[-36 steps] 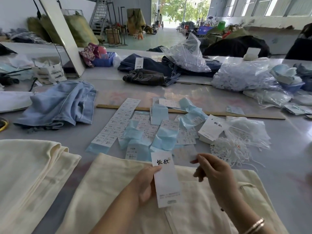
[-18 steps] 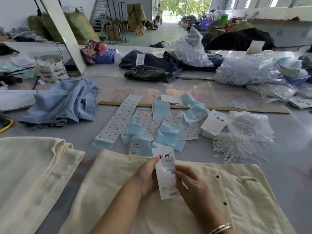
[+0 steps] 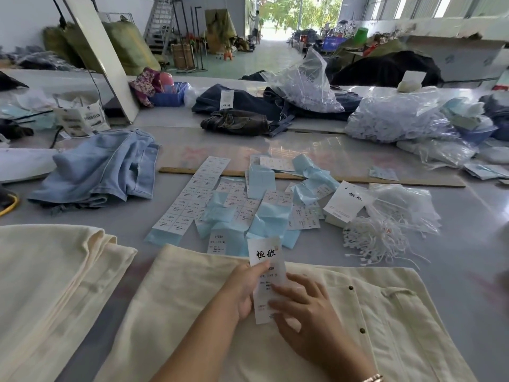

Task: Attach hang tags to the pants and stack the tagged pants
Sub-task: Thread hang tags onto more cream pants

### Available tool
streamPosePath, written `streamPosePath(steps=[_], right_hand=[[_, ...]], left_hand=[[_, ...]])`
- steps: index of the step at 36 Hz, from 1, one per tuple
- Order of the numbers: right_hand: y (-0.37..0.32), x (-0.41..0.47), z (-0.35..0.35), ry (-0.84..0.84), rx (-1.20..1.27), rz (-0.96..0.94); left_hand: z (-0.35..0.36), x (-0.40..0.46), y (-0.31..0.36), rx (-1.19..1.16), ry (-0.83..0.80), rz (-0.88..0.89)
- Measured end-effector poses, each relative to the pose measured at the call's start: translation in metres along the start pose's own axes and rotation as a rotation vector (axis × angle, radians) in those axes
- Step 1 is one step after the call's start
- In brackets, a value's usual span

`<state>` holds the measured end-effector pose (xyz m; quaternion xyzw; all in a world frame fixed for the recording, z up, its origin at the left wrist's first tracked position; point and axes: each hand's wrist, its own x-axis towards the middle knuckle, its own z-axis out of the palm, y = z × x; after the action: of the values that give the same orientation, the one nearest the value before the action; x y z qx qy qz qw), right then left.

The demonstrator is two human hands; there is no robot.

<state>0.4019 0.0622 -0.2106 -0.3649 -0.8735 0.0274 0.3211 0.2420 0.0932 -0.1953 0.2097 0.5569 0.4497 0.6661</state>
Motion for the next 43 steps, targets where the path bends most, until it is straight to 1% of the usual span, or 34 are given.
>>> streamPosePath(steps=[2,4,6,7,8,10,12,14,16,18,20,22,24,26,28,29,31,34,36,38,40,43], right_hand=[[0.002,-0.005,-0.008,0.047,0.117,0.056],[0.016,-0.006,-0.018,0.141,0.160,0.182],[0.041,-0.002,-0.027,0.207,0.073,0.307],[0.057,0.002,-0.033,0.200,-0.003,0.384],[0.073,0.006,-0.038,0.156,-0.080,0.450],[0.104,0.011,-0.046,0.041,-0.228,0.555],[0.127,0.013,-0.049,-0.041,-0.322,0.605],[0.141,0.014,-0.047,-0.108,-0.378,0.617],[0.147,0.015,-0.043,-0.171,-0.416,0.621],[0.149,0.014,-0.039,-0.172,-0.432,0.619],[0.149,0.015,-0.037,-0.165,-0.425,0.639],[0.150,0.015,-0.038,-0.127,-0.375,0.663],[0.151,0.015,-0.039,-0.070,-0.311,0.674],[0.151,0.015,-0.041,0.005,-0.267,0.650],[0.149,0.016,-0.042,0.086,-0.238,0.572],[0.147,0.017,-0.042,0.108,-0.231,0.530],[0.145,0.022,-0.043,0.117,-0.232,0.460],[0.142,0.030,-0.044,0.097,-0.196,0.434],[0.140,0.034,-0.043,0.071,-0.167,0.402],[0.138,0.036,-0.042,0.056,-0.128,0.346],[0.138,0.036,-0.041,0.029,-0.063,0.321],[0.140,0.031,-0.039,-0.028,0.030,0.372]], left_hand=[[0.003,0.001,-0.003,0.039,0.030,0.038],[0.006,0.002,-0.009,0.148,0.081,0.132],[0.008,0.003,-0.017,0.407,0.169,0.318],[0.010,0.001,-0.022,0.519,0.196,0.420],[0.012,-0.003,-0.026,0.594,0.203,0.513],[0.018,-0.008,-0.036,0.655,0.222,0.683],[0.022,-0.011,-0.043,0.729,0.291,0.866],[0.023,-0.010,-0.046,0.931,0.364,1.036],[0.024,-0.007,-0.048,1.137,0.426,1.111],[0.025,-0.006,-0.048,1.272,0.475,1.092],[0.027,-0.005,-0.049,1.347,0.514,1.028],[0.029,-0.005,-0.048,1.372,0.548,1.009],[0.034,-0.007,-0.041,1.358,0.545,1.040],[0.046,-0.008,-0.030,1.290,0.492,1.103],[0.061,-0.007,-0.018,1.211,0.380,1.106],[0.070,-0.005,-0.012,1.162,0.314,1.063],[0.087,0.003,-0.007,1.086,0.184,0.891],[0.107,0.020,-0.008,1.056,0.068,0.696],[0.115,0.029,-0.008,1.010,0.026,0.577],[0.120,0.038,-0.006,0.991,0.025,0.512],[0.122,0.044,-0.003,1.015,0.021,0.502],[0.124,0.045,-0.001,1.034,0.017,0.535]])
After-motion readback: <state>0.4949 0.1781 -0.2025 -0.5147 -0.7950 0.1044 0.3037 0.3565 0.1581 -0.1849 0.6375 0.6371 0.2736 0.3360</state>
